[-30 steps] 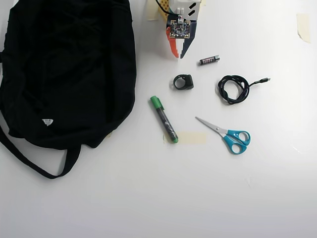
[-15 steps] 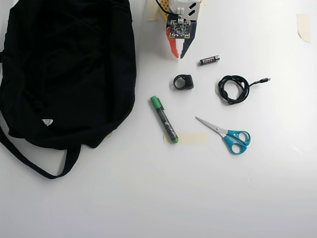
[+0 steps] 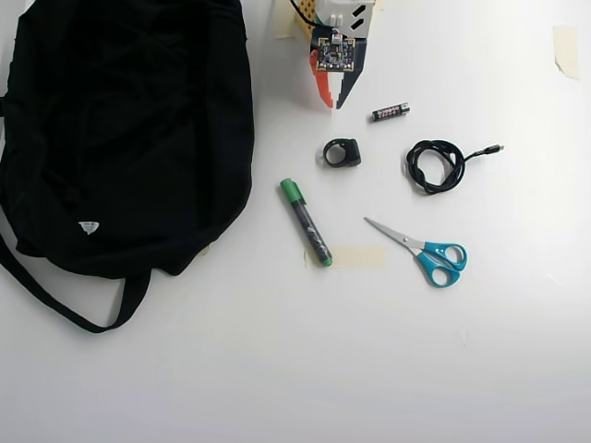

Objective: Put the green marker into the black bag

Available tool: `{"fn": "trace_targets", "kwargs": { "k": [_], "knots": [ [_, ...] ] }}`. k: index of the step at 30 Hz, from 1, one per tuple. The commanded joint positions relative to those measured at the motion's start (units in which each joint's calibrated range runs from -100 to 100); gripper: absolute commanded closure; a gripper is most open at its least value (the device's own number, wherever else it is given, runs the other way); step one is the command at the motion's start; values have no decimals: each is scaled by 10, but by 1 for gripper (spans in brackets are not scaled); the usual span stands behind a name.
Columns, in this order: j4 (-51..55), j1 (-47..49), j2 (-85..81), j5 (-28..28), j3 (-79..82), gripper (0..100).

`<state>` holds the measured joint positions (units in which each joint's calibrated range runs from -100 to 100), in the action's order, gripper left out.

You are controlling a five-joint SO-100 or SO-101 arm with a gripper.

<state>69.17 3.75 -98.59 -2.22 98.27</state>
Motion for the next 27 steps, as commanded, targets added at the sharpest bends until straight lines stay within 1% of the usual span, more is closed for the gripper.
{"fn": "trace_targets", "kwargs": {
  "k": [1, 21, 27],
  "knots": [
    [12, 5, -10, 2, 11, 97],
    [6, 5, -7, 0, -34, 98],
    [-4, 5, 40, 1, -73, 98]
  ]
}}
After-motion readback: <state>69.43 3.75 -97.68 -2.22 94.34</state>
